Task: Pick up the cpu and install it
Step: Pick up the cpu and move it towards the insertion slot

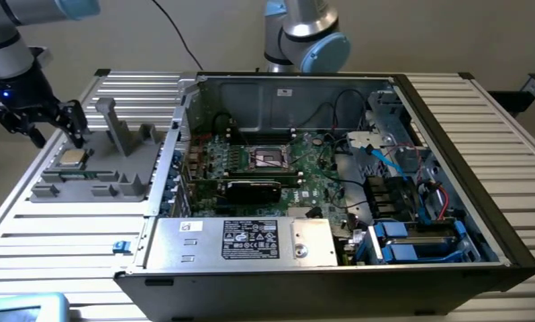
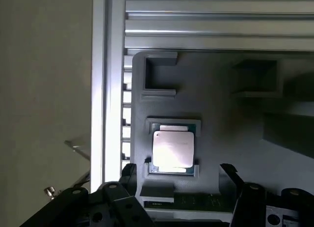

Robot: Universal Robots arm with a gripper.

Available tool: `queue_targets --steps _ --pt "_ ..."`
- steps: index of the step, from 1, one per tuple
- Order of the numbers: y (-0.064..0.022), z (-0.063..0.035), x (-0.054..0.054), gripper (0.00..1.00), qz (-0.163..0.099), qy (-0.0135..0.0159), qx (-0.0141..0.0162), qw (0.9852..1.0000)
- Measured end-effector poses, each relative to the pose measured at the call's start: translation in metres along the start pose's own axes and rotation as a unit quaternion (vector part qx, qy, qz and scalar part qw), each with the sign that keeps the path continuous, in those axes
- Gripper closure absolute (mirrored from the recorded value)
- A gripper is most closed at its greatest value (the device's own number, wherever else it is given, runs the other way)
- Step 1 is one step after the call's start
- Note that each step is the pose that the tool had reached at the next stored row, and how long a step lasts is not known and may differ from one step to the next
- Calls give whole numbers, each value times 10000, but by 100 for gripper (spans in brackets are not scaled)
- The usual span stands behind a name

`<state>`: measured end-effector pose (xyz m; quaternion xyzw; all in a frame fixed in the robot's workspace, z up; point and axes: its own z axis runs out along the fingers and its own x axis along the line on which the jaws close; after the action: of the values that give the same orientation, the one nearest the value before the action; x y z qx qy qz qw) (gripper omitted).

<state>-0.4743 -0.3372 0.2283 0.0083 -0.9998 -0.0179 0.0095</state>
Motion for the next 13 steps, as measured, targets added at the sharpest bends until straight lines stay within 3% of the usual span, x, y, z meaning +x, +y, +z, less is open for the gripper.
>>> queue_targets --steps 13 --pt "-8 237 -4 23 22 -1 -12 10000"
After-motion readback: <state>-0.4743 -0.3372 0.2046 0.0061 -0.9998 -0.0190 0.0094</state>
